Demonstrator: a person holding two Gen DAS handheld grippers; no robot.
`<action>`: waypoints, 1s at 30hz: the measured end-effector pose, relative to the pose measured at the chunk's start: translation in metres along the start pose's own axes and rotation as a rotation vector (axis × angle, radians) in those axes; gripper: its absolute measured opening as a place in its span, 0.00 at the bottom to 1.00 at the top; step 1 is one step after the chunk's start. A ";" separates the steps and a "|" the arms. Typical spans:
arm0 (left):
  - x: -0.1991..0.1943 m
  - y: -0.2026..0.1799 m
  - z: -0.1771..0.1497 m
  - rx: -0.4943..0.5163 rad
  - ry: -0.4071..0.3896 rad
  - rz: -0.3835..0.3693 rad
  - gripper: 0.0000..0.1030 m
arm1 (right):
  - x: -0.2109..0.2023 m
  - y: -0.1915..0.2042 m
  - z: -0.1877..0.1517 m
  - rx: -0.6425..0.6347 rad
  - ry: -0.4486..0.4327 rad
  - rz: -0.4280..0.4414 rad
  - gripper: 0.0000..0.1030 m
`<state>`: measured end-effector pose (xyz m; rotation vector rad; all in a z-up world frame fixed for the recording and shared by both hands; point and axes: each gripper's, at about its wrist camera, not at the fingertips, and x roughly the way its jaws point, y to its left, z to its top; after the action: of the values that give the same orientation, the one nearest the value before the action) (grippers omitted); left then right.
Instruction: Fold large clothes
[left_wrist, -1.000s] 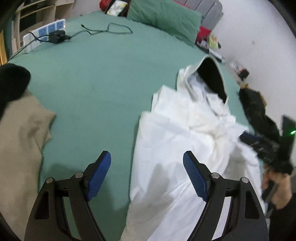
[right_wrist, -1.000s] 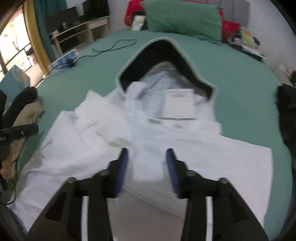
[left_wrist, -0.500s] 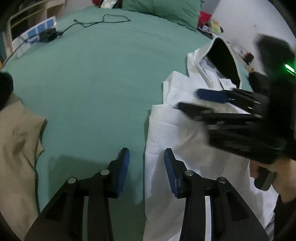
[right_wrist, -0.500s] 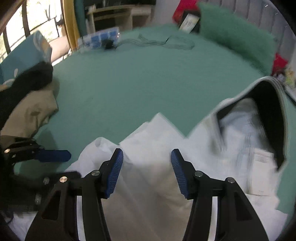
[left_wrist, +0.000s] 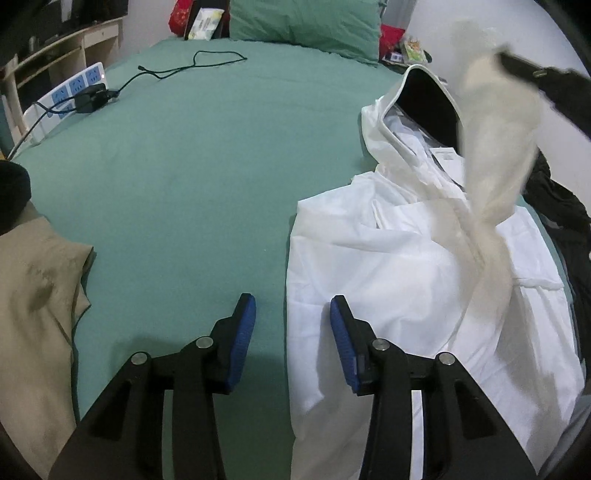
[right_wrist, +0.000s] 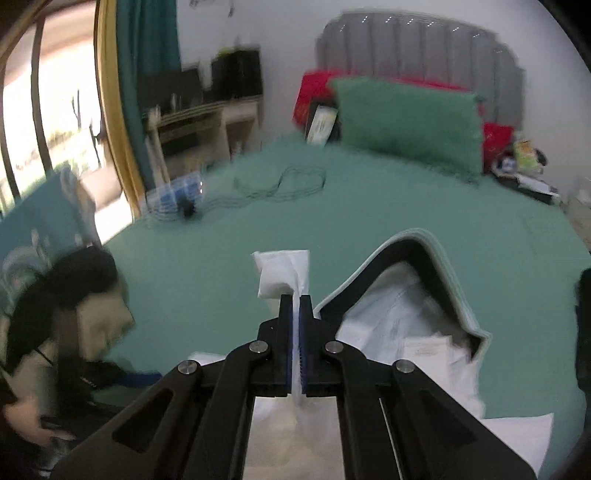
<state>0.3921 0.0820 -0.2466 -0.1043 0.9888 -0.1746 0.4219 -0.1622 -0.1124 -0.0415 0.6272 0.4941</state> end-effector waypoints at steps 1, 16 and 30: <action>-0.001 -0.001 -0.001 0.003 -0.005 0.001 0.43 | -0.014 -0.008 0.003 0.019 -0.024 0.001 0.03; -0.036 0.043 0.017 -0.246 -0.104 -0.135 0.00 | -0.167 -0.128 -0.019 0.352 -0.381 0.116 0.03; -0.022 0.042 0.004 -0.363 0.047 -0.110 0.34 | -0.107 -0.165 -0.184 0.648 0.169 -0.236 0.05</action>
<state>0.3878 0.1278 -0.2332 -0.4889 1.0549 -0.0969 0.3207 -0.3880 -0.2193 0.4554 0.9124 0.0426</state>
